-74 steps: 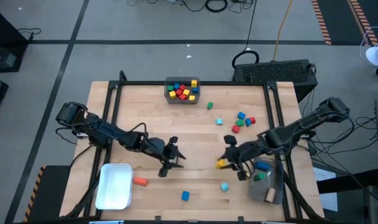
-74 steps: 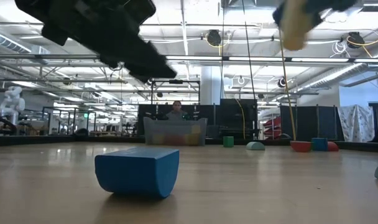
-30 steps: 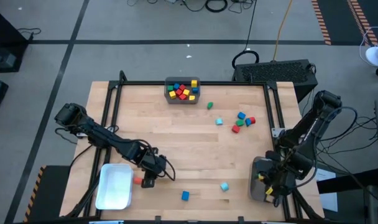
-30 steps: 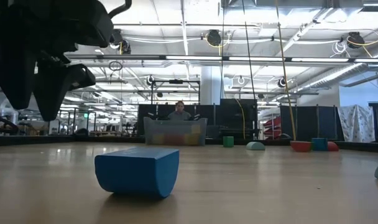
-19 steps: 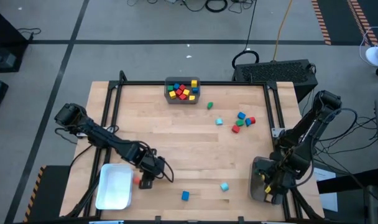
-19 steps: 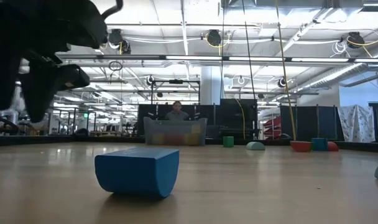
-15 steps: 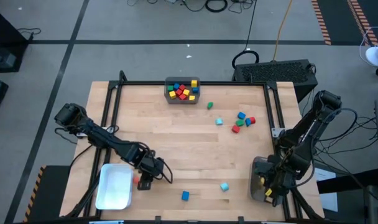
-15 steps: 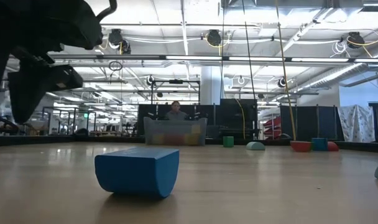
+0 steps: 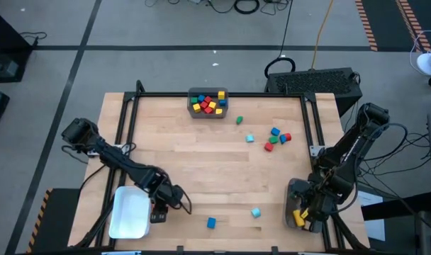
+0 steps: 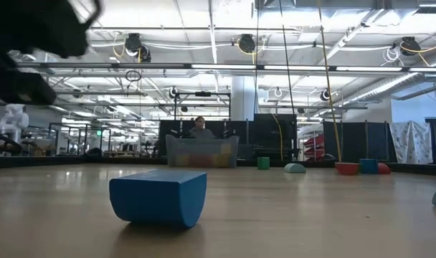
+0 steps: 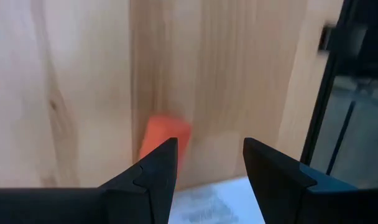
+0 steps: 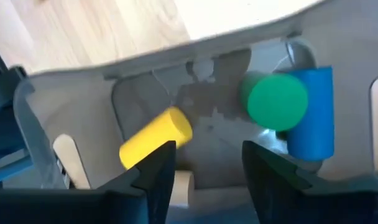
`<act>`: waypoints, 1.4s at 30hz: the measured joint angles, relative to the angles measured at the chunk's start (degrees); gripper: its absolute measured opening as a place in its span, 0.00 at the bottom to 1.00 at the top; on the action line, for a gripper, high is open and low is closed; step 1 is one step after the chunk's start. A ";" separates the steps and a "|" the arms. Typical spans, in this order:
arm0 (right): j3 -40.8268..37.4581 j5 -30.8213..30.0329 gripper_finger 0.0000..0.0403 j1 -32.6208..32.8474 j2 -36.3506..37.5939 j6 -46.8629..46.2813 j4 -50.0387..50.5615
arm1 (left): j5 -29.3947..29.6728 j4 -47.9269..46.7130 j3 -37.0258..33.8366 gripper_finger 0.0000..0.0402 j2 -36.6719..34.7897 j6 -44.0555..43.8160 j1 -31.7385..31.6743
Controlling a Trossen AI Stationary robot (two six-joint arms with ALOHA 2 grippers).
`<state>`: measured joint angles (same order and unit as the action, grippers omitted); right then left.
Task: Sort blocks by size
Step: Put the orange cylindrical block into the bottom black bin
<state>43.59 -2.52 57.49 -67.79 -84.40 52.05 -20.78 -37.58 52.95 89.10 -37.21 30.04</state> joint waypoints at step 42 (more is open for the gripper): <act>0.02 -12.36 0.41 -0.01 0.02 3.62 -1.59 | 18.95 -4.98 0.17 0.34 8.54 -1.11 10.65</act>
<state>43.62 -14.87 57.48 -67.77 -80.78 50.46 -1.82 -42.55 53.12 97.64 -38.32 40.69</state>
